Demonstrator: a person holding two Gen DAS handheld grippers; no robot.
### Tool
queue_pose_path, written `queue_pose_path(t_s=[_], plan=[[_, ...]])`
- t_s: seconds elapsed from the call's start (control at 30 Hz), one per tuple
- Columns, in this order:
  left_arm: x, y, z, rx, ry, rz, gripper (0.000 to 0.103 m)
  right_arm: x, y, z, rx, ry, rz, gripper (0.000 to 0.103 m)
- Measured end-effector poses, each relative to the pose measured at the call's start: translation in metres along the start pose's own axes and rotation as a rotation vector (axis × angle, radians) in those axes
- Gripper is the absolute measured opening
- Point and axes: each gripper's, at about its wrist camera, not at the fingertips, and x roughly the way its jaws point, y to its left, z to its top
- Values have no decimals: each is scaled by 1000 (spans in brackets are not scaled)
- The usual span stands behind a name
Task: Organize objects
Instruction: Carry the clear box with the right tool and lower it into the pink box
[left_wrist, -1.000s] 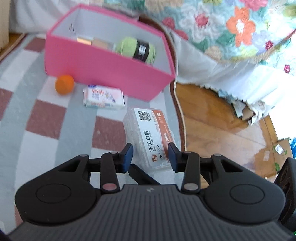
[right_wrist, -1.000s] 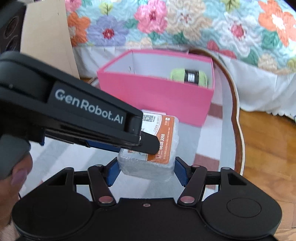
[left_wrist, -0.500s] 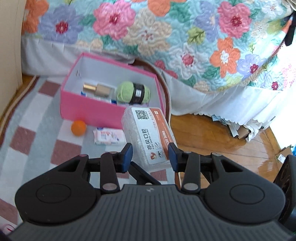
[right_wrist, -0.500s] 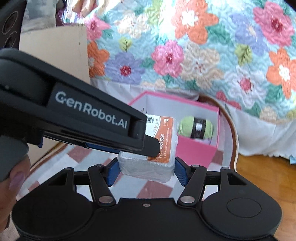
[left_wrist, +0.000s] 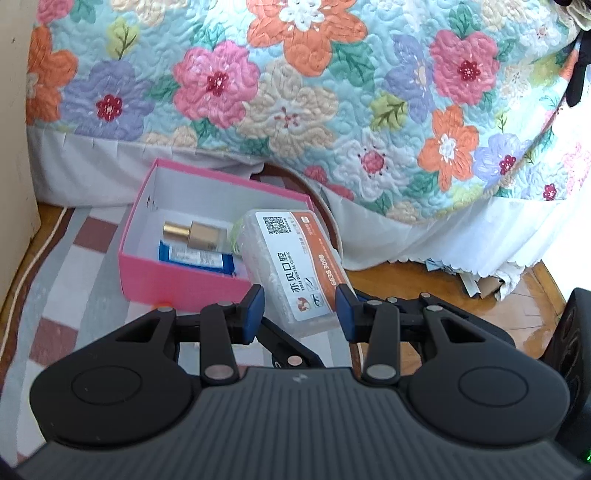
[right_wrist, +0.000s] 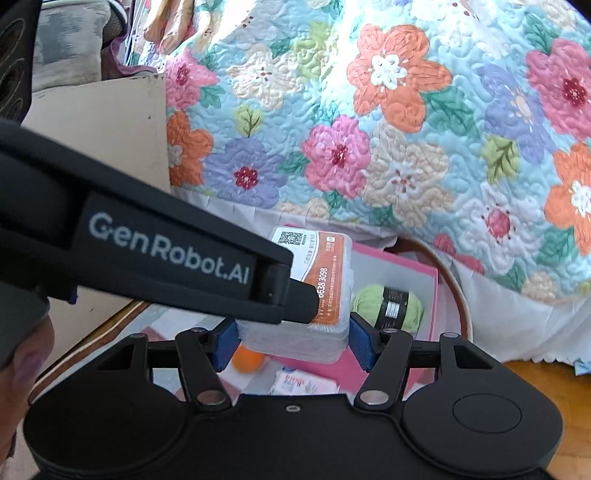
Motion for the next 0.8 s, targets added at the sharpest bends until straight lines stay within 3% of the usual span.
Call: queue_pose_path(t_s=[0.33,0.8], plan=[[42,14,43,-1,19,32,44,53,-28,38,-49,40,80,66],[166,76,78,-149,243,50,47,182,-72,48,-41,256,181,66]])
